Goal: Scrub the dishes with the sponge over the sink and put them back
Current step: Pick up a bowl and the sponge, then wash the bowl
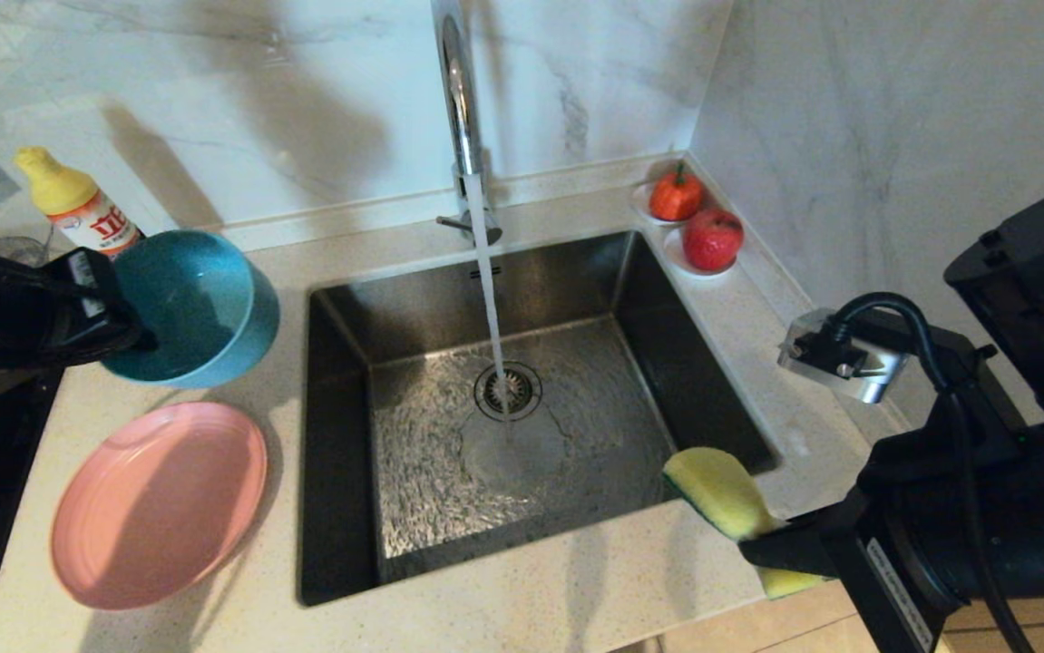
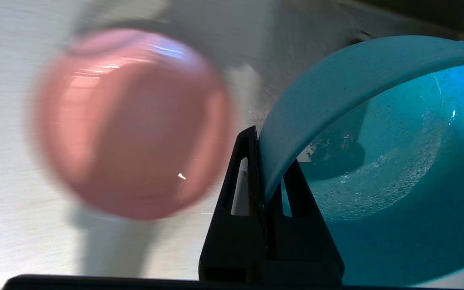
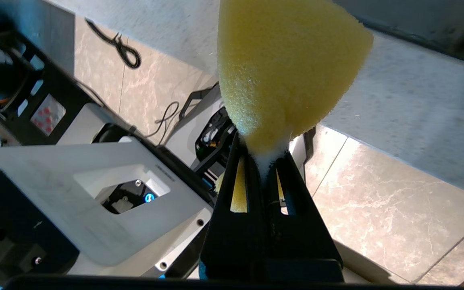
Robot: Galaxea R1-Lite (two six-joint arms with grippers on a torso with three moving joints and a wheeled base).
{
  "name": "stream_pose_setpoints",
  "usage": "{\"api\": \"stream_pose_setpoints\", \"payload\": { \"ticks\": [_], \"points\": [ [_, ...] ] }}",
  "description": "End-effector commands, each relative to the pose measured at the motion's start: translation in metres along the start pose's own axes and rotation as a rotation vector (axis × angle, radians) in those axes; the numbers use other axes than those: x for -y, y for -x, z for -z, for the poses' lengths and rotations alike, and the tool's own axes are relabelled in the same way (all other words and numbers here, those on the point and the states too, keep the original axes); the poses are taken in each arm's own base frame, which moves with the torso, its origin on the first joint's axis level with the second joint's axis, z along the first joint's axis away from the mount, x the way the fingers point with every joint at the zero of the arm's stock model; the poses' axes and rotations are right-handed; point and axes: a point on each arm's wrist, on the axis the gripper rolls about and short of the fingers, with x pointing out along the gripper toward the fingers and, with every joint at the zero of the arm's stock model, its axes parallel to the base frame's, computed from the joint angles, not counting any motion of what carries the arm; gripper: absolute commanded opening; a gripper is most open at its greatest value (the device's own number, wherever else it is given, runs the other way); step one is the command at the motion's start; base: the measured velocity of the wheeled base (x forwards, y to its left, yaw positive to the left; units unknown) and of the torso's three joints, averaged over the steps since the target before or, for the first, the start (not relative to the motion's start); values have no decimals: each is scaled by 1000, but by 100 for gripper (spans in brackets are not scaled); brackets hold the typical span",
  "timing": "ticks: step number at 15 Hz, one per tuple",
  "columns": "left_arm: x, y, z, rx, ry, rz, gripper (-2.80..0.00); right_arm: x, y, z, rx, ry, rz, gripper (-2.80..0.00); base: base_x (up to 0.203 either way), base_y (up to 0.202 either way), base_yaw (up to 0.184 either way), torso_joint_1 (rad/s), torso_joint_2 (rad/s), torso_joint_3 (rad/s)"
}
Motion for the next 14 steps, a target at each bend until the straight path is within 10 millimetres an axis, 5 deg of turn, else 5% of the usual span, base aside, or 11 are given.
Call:
{"api": "stream_pose_setpoints", "payload": {
  "ticks": [1, 5, 14],
  "points": [
    [27, -39, 4, -93, -10, 9, -280, 4, 6, 0, 17, -14, 10, -280, 0, 0, 0, 0, 0, 0],
    [63, -94, 29, -158, -23, -90, -280, 7, 6, 0, 20, -21, 19, -280, 0, 0, 0, 0, 0, 0],
    [128, -162, 45, -190, 185, -65, -280, 14, 2, -5, 44, -41, 25, -280, 0, 0, 0, 0, 0, 0]
  ]
}}
